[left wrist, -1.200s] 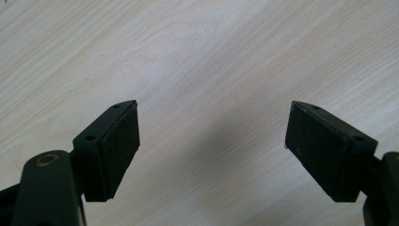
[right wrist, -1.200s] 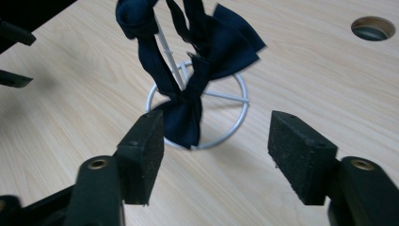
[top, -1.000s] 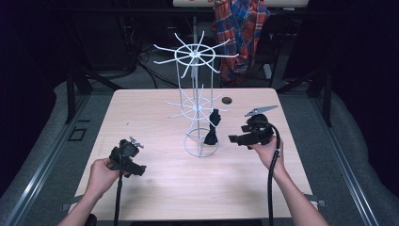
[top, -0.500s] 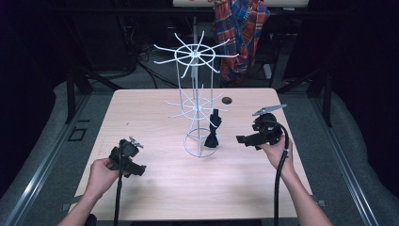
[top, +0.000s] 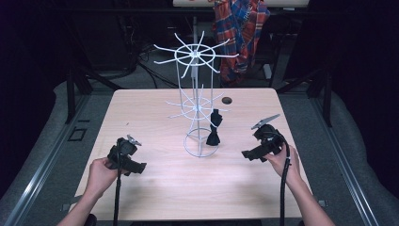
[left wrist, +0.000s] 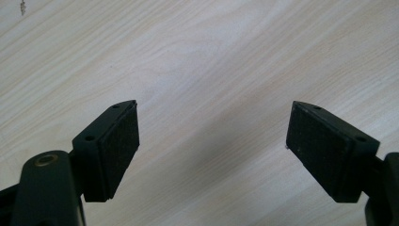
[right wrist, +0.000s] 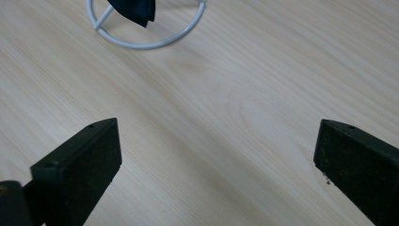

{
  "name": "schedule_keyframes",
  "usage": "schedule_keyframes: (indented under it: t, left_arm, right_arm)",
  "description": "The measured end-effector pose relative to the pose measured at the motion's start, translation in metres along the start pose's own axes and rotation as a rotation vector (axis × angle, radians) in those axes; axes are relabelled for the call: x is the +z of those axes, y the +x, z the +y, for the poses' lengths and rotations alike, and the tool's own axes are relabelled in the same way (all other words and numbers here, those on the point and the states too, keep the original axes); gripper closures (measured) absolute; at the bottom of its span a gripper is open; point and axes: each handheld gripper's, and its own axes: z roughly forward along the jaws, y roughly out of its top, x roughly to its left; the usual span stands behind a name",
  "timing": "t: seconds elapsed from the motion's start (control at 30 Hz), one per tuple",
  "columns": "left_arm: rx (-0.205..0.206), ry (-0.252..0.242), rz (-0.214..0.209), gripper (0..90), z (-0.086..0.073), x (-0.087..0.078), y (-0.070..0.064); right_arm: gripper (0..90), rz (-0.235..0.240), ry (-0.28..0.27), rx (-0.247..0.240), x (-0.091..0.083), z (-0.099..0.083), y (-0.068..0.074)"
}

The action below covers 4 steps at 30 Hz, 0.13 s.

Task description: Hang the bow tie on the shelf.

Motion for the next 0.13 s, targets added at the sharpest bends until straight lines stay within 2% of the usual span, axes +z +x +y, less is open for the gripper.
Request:
schedule_keyframes:
  t: [0.07, 0.13]
  left_arm:
    - [-0.007, 0.000, -0.006, 17.9, 0.0001, -0.0005, 0.0007]
    - [-0.009, -0.002, -0.016, 17.9, 0.0003, -0.0008, 0.0012]
  right_arm:
    - [0.0, 0.004, 0.024, -0.021, 0.0041, -0.0003, -0.0005]
    - [0.0, 0.005, 0.034, -0.016, 0.0084, -0.0019, -0.0015]
